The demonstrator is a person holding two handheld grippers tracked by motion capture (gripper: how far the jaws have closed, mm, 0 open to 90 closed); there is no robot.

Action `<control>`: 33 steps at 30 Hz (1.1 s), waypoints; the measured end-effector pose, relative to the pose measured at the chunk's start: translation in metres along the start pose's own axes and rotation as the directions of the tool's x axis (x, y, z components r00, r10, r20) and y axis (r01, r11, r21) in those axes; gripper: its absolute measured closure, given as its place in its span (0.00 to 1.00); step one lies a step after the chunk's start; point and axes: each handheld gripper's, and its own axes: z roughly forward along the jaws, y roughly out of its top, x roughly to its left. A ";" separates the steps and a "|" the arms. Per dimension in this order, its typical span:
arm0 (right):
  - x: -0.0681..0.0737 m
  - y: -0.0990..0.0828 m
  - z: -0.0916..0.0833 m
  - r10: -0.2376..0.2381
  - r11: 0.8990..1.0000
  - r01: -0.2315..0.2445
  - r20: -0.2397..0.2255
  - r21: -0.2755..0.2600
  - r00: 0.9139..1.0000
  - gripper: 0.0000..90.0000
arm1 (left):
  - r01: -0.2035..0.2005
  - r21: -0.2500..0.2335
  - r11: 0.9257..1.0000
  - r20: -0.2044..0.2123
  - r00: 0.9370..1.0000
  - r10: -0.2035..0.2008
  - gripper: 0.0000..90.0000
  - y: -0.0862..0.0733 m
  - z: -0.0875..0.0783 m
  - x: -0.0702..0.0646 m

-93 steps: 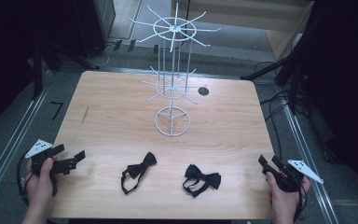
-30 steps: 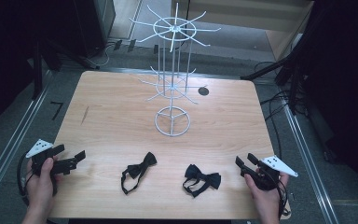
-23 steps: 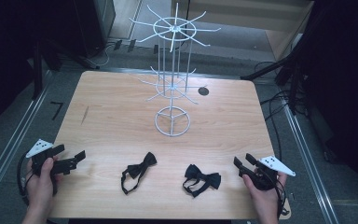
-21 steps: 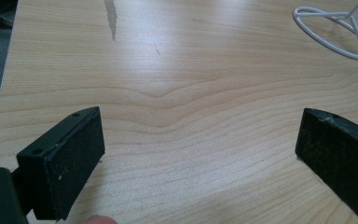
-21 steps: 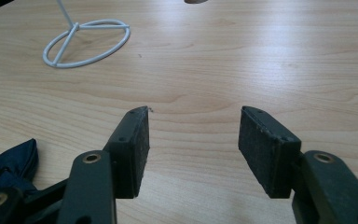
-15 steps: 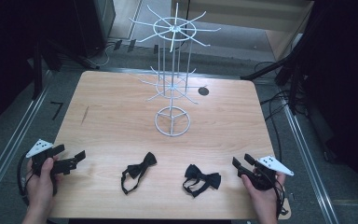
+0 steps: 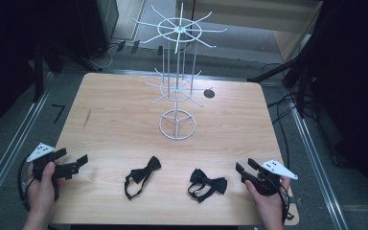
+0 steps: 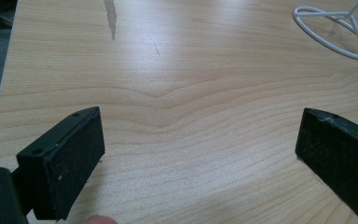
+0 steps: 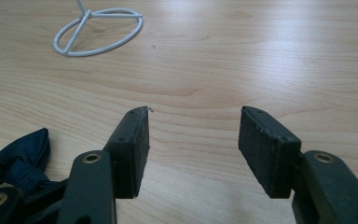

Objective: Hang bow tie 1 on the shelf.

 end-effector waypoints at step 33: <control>0.026 -0.002 0.013 -0.081 0.993 0.089 -0.105 0.072 0.991 0.49 | 0.000 0.000 1.000 -0.001 1.000 0.000 0.02 0.000 0.000 0.000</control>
